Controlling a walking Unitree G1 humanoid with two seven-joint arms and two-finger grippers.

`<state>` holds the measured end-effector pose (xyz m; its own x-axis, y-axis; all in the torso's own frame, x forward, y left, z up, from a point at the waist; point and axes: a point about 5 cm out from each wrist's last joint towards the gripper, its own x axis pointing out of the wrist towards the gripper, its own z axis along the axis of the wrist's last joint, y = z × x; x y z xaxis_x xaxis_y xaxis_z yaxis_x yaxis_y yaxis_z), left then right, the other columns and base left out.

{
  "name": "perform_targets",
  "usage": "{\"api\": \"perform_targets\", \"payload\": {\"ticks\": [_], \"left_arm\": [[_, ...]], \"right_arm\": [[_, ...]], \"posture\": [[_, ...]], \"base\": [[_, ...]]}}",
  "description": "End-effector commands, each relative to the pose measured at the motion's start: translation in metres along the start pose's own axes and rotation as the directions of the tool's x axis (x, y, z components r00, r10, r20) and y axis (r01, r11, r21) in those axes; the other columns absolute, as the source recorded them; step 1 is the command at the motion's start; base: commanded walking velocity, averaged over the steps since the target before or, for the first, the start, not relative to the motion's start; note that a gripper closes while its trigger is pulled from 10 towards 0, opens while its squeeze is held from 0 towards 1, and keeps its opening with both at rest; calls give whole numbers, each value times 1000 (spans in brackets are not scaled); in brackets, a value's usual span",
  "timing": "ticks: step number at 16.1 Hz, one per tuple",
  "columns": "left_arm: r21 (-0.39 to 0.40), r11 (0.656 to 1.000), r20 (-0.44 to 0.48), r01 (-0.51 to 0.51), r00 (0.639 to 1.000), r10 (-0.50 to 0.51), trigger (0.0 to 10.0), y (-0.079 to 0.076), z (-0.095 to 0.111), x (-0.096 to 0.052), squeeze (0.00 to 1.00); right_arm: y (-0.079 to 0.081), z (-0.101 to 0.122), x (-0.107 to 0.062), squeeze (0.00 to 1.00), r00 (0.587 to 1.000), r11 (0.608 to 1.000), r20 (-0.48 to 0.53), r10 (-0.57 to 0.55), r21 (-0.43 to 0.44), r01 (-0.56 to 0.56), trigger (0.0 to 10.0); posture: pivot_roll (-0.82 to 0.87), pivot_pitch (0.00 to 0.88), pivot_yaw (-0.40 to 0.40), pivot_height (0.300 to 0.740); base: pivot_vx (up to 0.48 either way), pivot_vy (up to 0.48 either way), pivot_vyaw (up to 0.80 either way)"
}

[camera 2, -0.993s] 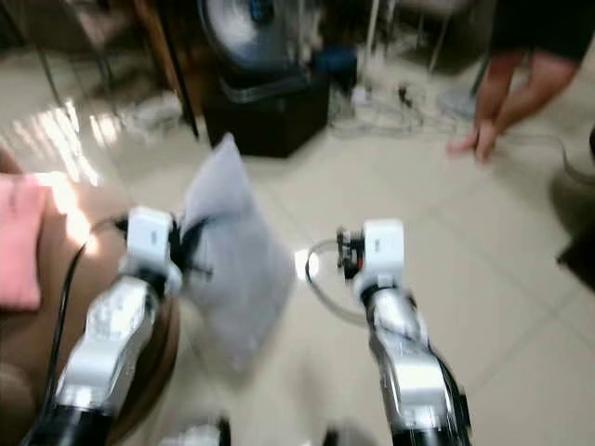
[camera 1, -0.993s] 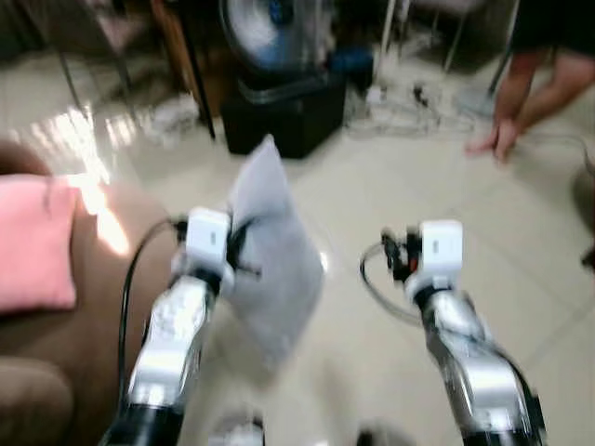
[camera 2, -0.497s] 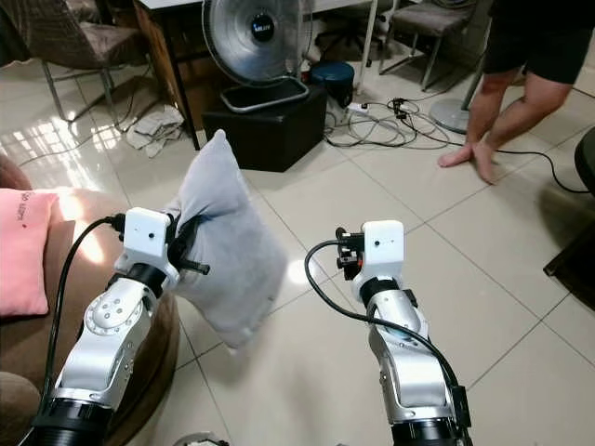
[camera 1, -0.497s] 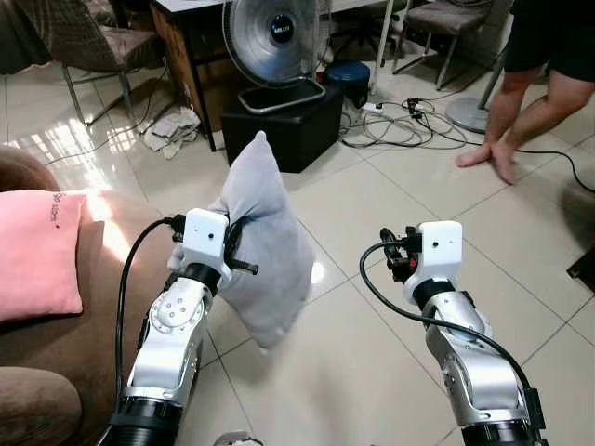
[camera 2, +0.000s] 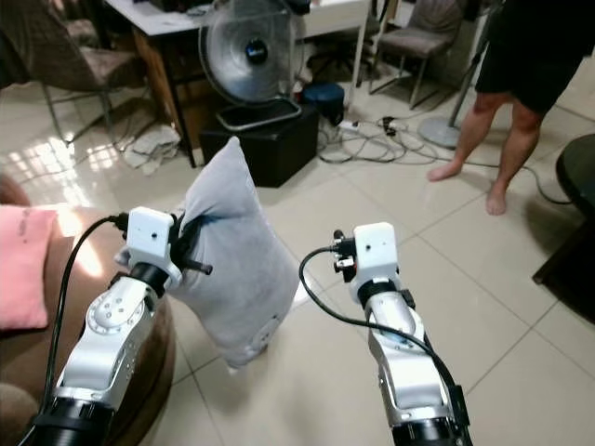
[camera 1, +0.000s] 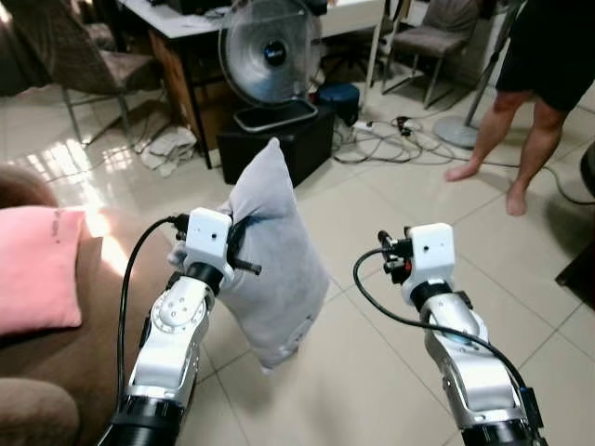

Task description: Move the pillow to the sofa from floor

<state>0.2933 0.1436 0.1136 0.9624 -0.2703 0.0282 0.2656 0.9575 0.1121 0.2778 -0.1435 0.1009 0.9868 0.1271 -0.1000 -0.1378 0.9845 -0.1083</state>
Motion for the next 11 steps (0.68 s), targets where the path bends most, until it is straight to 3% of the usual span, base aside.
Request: {"api": "perform_targets", "payload": {"ticks": [1,6,11], "left_arm": [[21,1000,79,16,997,-18,10000,-1,16,6,0],[19,1000,80,21,997,-22,10000,-2,16,4,0],[17,1000,79,19,997,-20,10000,-2,15,4,0]], "right_arm": [[0,-1,-1,0,1000,1000,3,1,9,-1,10000],[2,-3,-2,0,1000,999,2,20,-30,-20,10000],[11,-5,-4,0,993,989,-10,121,-87,-121,10000]], "posture": [[6,0,6,740],[8,0,4,740],[6,0,3,740]], "base": [[368,0,0],[373,0,0],[373,0,800]]}}
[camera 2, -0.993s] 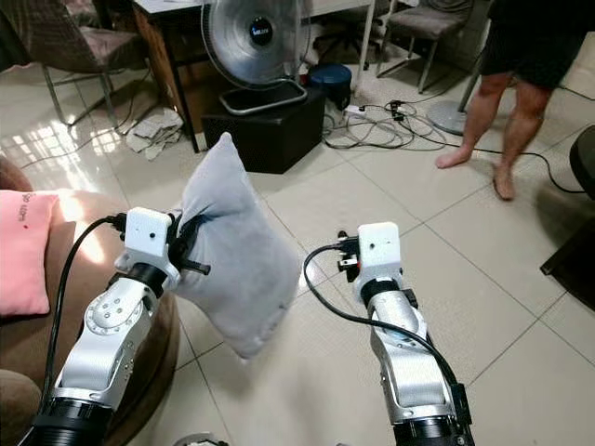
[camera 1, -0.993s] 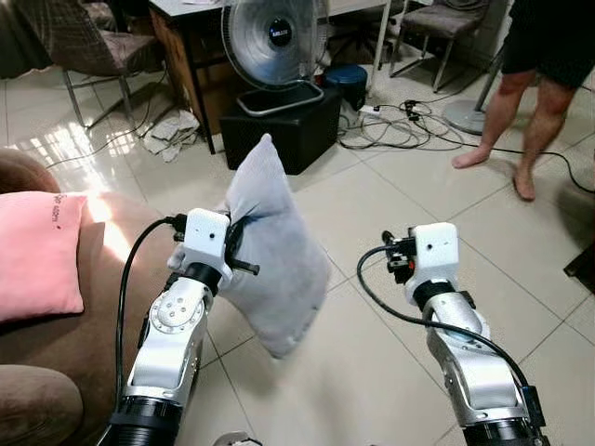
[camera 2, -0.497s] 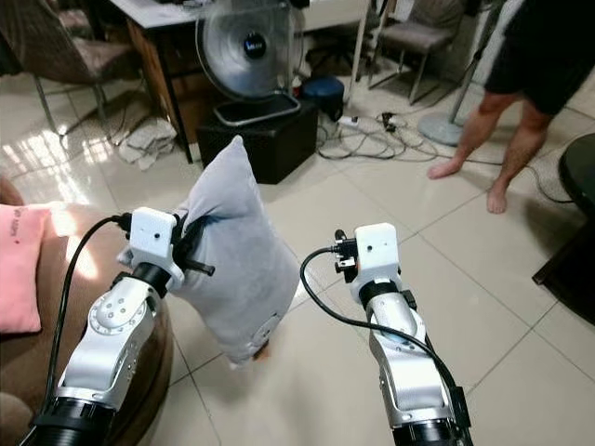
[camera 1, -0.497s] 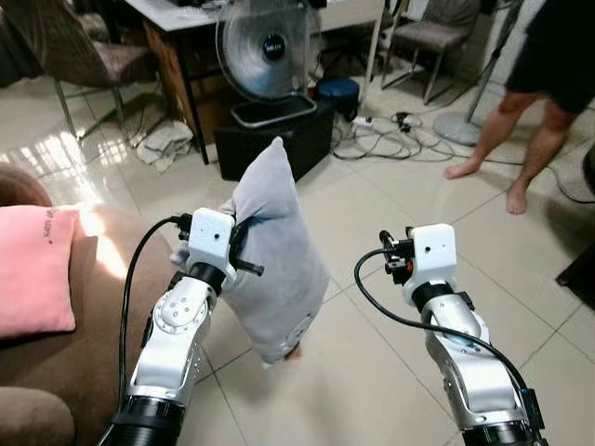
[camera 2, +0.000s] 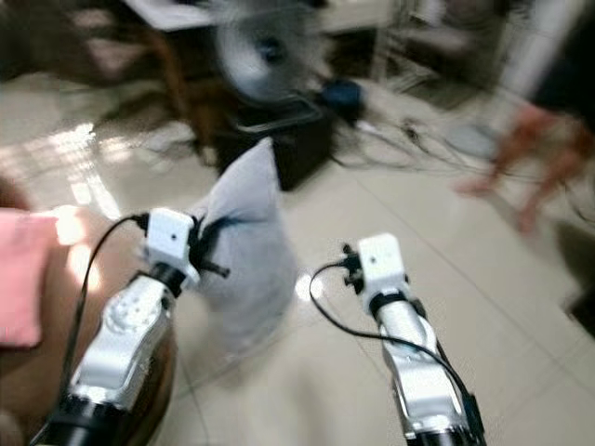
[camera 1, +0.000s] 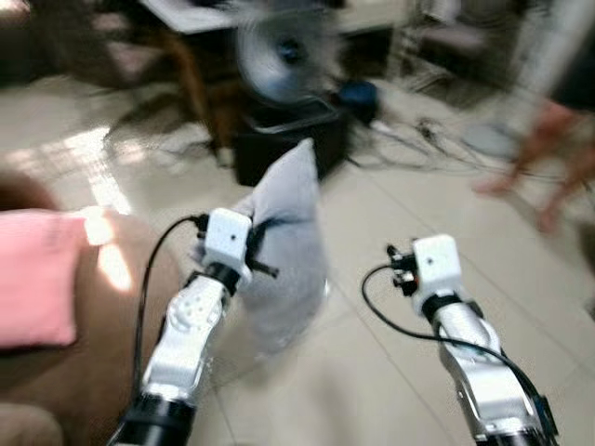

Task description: Move the pillow to the sofa from floor

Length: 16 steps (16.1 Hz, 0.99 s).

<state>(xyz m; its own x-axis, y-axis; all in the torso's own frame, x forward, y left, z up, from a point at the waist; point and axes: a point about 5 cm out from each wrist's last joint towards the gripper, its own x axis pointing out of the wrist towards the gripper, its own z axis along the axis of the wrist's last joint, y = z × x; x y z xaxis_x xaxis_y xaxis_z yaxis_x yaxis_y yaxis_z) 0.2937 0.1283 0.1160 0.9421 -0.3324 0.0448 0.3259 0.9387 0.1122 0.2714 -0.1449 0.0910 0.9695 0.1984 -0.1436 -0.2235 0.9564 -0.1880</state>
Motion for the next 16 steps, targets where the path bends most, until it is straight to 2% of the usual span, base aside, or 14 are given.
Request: {"api": "perform_targets", "payload": {"ticks": [1,6,8,10,11,12,16], "left_arm": [[20,999,56,-47,997,46,10000,12,11,-2,0],[29,998,46,-64,997,62,10000,14,8,-7,0],[9,997,35,-72,997,72,10000,16,6,-10,0],[25,996,32,-87,996,86,10000,20,4,-13,0],[39,995,31,-89,996,88,10000,20,5,-14,0],[43,995,31,-90,996,89,10000,20,6,-13,0],[40,994,29,-98,995,97,10000,18,7,-12,0]], "right_arm": [[13,6,3,0,997,997,25,75,-13,-75,10000],[15,5,3,0,993,994,23,113,-11,-113,10000],[14,4,3,0,993,993,22,115,-1,-115,10000],[9,3,3,0,997,996,18,76,45,-77,10000],[11,3,3,0,996,996,22,92,7,-92,10000],[12,3,2,0,995,995,20,97,-2,-97,10000],[10,4,3,0,996,996,23,85,7,-85,10000]], "posture": [[9,0,-5,740],[21,0,-19,740],[22,0,-21,740],[21,0,-18,740],[20,0,-14,740],[22,0,-14,740],[22,0,-17,740]], "base": [[371,0,800],[367,0,800],[0,0,800],[0,0,0],[0,0,0],[0,-390,0],[0,-480,800]]}}
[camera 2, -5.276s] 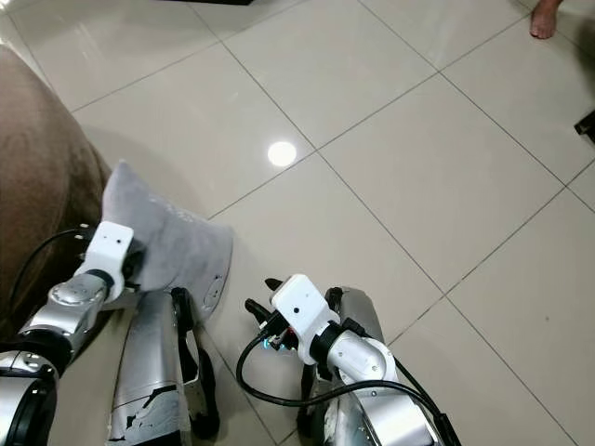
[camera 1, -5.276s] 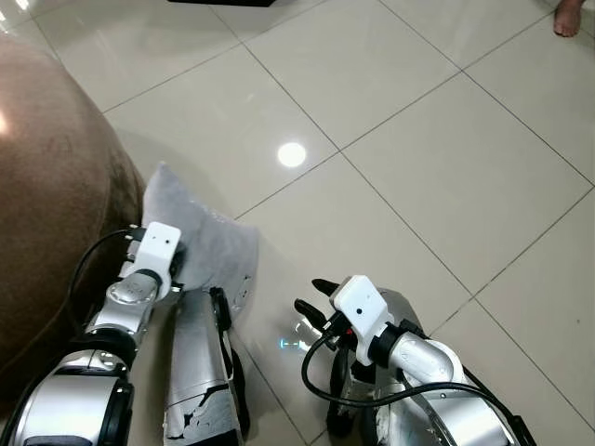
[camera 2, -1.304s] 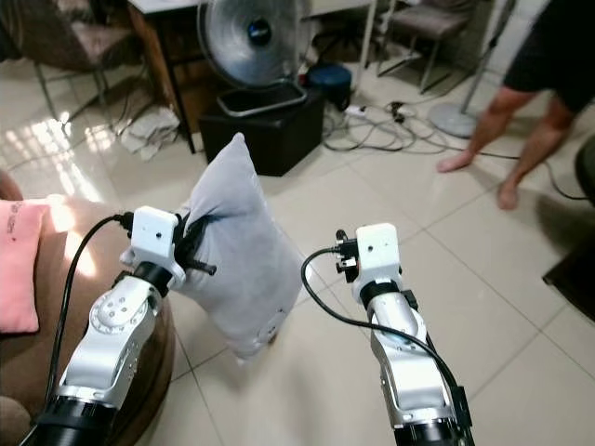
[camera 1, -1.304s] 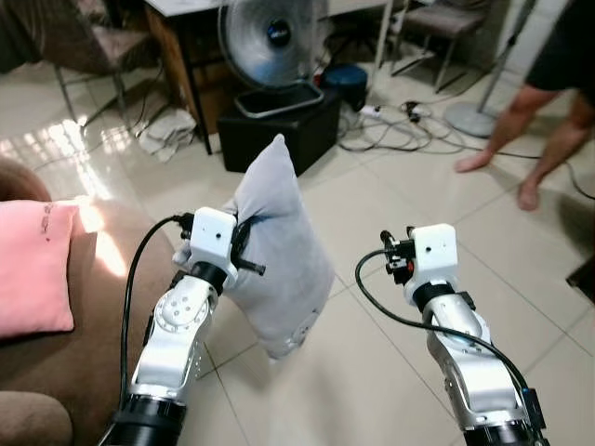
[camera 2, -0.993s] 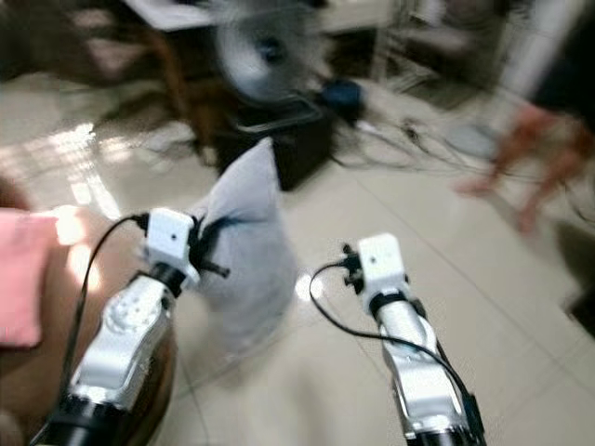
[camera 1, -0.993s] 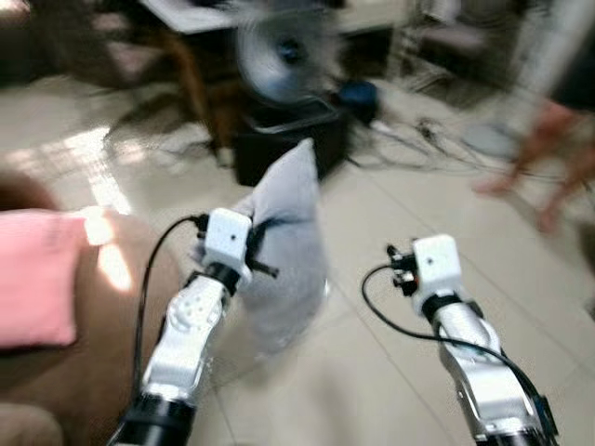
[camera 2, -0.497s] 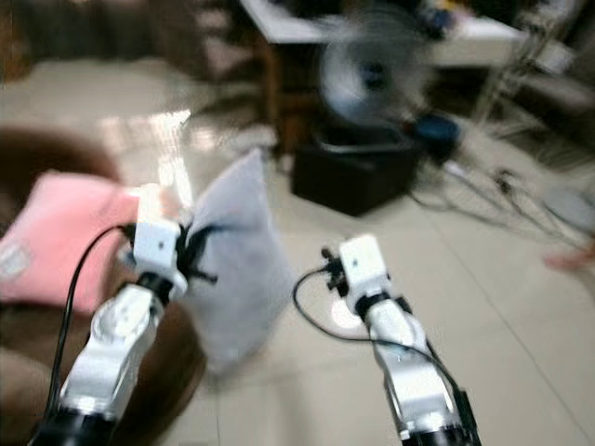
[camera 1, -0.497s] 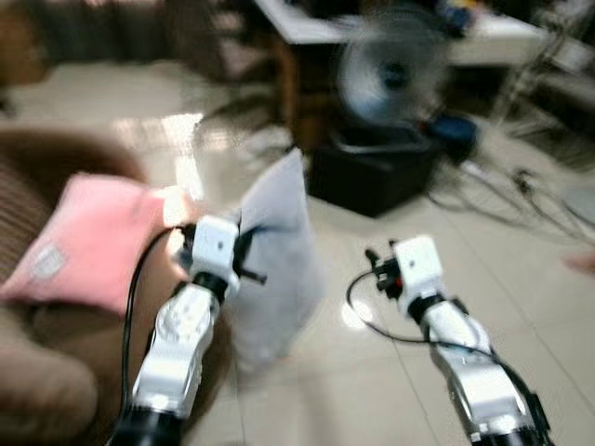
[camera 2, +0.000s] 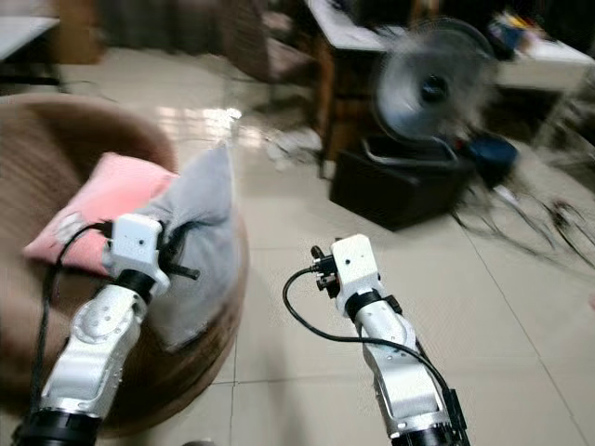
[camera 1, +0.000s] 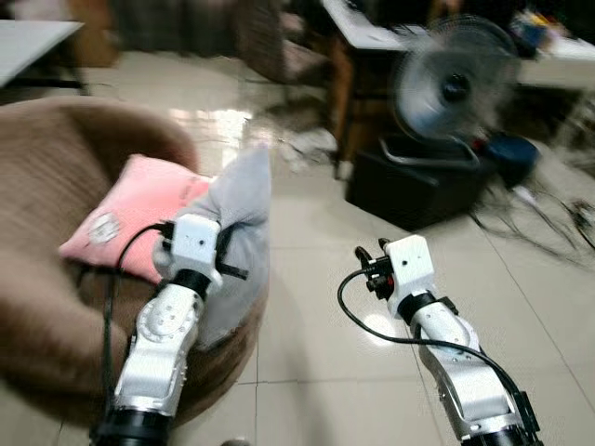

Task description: Move the pillow to the sofa from floor

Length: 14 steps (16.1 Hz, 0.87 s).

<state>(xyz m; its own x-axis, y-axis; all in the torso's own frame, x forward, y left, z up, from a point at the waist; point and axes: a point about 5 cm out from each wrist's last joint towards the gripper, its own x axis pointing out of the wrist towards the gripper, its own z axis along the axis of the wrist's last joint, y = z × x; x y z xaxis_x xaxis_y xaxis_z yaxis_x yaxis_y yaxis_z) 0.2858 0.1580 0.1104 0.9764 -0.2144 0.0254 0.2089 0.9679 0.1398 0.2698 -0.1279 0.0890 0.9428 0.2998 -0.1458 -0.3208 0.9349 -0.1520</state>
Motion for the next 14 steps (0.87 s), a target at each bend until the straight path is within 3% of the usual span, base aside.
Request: {"api": "perform_targets", "payload": {"ticks": [1,6,8,11,14], "left_arm": [[9,1000,60,13,998,-14,10000,-6,15,5,0],[28,1000,57,7,998,-8,10000,-7,15,6,0],[-2,1000,46,-3,999,3,10000,-6,15,8,0],[-16,1000,44,-9,999,9,10000,-3,16,11,0],[-21,1000,48,-10,999,11,10000,-3,17,12,0]], "right_arm": [[-7,2,1,0,1000,1000,6,-18,-14,18,10000],[-9,2,1,0,1000,999,3,-28,-17,28,10000],[-10,1,1,0,999,999,-4,-45,-27,45,10000],[-14,-3,1,0,996,997,-28,-79,-3,79,10000],[-14,-2,1,0,996,997,-24,-82,0,82,10000]], "posture": [[23,0,-19,740],[20,0,-19,740],[19,0,-17,740],[19,0,-15,740],[21,0,-13,740]], "base": [[0,-480,800],[0,-463,800],[0,-126,756],[0,0,0],[391,0,0]]}}
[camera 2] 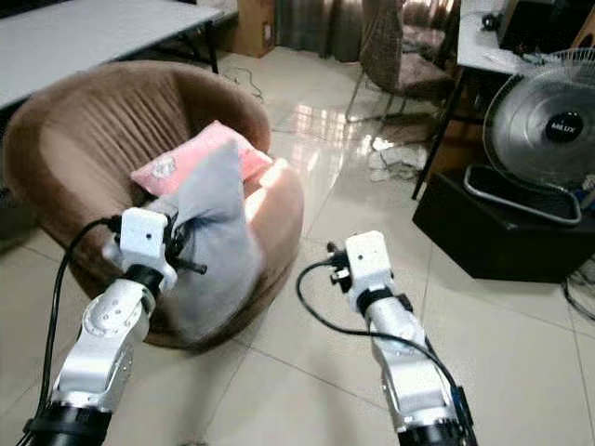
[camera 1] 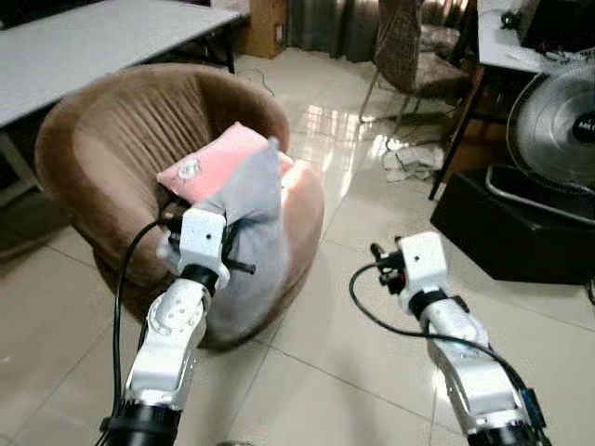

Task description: Move the pillow to the sofa from floor

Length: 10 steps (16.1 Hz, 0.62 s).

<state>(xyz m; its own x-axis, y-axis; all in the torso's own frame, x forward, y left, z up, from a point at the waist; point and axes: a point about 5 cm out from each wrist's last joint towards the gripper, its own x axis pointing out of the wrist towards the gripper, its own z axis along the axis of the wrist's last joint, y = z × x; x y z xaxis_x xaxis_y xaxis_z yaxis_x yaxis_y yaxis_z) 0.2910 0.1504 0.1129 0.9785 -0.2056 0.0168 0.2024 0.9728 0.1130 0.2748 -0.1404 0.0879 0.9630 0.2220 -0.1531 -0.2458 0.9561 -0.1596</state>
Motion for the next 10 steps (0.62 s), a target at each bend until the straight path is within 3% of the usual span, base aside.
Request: {"api": "perform_targets", "payload": {"ticks": [1,8,10], "left_arm": [[7,1000,57,-3,998,2,10000,2,14,5,0],[5,1000,55,4,998,-4,10000,2,14,7,0],[9,1000,54,4,999,-5,10000,2,14,8,0]], "right_arm": [[-1,1,1,0,1000,1000,-4,-6,-2,6,10000],[2,2,2,0,1000,1000,1,9,-18,-9,10000],[4,3,2,0,1000,999,6,30,-35,-30,10000]], "posture": [[20,0,-10,740],[22,0,-9,740],[25,0,-10,740]], "base": [[412,0,0],[417,0,0],[414,0,800]]}}
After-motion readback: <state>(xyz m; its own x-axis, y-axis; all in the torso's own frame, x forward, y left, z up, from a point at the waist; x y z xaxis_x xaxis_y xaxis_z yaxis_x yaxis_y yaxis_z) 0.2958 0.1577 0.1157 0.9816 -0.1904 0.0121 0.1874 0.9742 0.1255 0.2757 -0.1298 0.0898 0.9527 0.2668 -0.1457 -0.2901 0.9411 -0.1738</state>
